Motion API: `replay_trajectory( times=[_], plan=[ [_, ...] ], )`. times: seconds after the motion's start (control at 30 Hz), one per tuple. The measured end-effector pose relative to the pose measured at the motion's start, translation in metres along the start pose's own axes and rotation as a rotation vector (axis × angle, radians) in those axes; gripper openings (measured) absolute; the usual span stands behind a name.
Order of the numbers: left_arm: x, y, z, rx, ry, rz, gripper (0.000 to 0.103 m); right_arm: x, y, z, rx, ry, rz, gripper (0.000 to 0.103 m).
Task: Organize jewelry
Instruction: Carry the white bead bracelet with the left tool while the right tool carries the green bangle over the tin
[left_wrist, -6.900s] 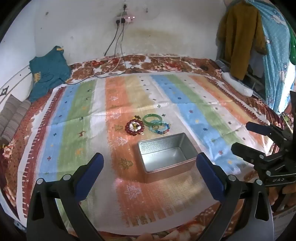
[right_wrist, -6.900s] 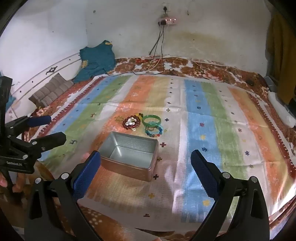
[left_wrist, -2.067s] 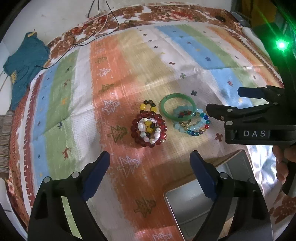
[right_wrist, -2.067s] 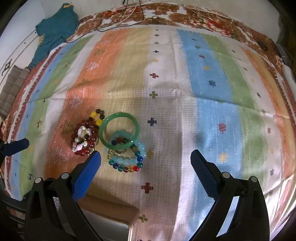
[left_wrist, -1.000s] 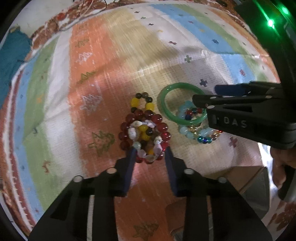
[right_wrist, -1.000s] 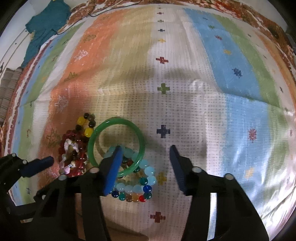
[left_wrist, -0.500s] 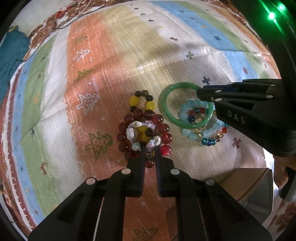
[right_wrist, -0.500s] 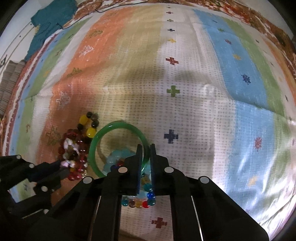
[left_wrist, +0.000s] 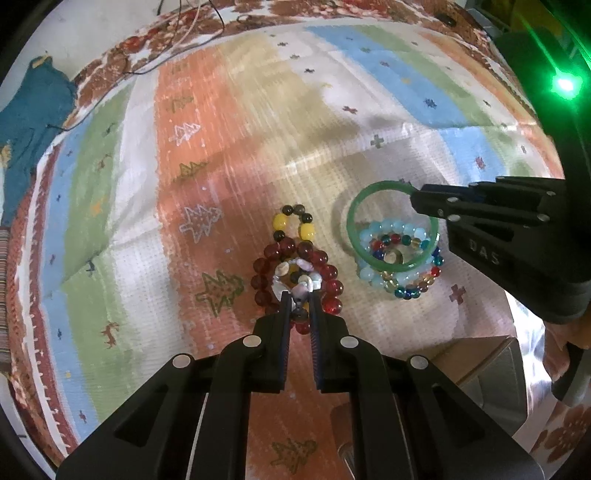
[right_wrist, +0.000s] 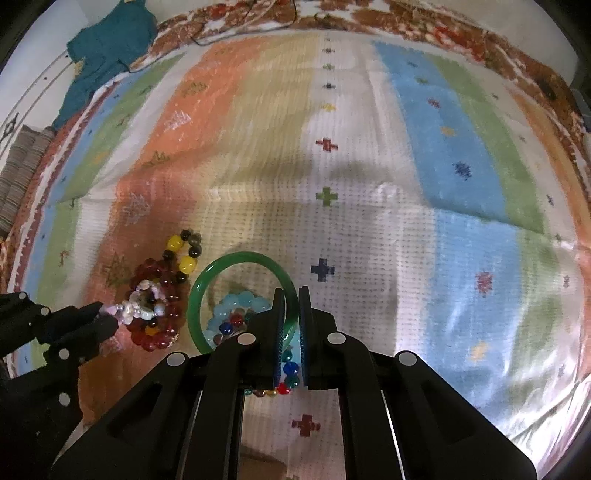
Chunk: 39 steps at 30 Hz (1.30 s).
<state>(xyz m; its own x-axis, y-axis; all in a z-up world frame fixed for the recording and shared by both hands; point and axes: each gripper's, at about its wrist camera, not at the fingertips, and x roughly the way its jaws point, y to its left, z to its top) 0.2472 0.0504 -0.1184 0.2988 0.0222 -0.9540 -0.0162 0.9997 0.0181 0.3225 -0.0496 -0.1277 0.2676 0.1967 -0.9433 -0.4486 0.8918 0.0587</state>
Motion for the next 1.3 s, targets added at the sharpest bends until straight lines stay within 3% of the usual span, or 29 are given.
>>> replay_trajectory(
  times=[0.6,1.3],
  plan=[
    [-0.040,-0.005,-0.005,-0.045,-0.090,0.014,0.009,-0.044,0.007,-0.014,-0.032,-0.087,-0.043,0.008],
    [-0.111,-0.022,-0.045,-0.077,-0.242,-0.070,0.009,-0.103,0.017,-0.056,-0.081,-0.178,-0.030,0.008]
  ],
)
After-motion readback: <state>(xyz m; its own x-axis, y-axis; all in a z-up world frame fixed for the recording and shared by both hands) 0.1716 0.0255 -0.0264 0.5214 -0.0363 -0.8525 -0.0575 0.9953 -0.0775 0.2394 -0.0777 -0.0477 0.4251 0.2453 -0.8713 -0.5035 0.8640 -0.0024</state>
